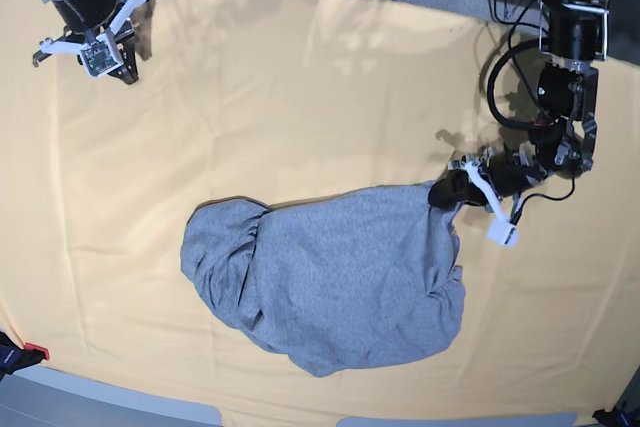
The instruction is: Layout the t-shirt on the table in an organized manner, then fold the t-shirt properly
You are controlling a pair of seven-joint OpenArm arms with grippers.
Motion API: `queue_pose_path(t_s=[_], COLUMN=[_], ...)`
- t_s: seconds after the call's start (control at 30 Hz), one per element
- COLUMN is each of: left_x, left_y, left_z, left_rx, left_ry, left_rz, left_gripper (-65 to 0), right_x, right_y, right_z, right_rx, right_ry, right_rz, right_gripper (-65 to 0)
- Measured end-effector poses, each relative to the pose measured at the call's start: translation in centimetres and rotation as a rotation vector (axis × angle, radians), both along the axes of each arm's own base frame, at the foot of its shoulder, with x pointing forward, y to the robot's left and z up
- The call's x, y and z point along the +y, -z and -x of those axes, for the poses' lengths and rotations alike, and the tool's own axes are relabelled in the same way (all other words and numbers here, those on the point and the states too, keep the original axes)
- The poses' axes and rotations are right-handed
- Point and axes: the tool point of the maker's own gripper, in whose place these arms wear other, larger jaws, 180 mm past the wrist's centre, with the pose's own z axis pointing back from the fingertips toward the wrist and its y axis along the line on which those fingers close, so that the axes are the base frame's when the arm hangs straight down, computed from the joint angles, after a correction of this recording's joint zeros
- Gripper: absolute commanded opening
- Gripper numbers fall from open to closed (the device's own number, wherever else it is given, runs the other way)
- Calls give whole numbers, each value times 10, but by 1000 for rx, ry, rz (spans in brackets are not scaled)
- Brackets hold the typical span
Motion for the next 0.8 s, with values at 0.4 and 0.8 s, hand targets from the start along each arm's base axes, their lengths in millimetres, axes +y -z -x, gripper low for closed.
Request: queue_pose_path(t_s=[0.4, 0.8], left_x=[88, 169], left_y=[-38, -97], left_z=[-24, -19], left_rx=[-59, -156], left_ry=[-163, -195], left_rz=[-111, -221], left_gripper=[-650, -650], right_x=[35, 82], right_y=[-38, 4], right_z=[-39, -94], right_rx=[-172, -140], right_ry=[-118, -230], right_rz=[-142, -107], right_gripper=[-356, -356])
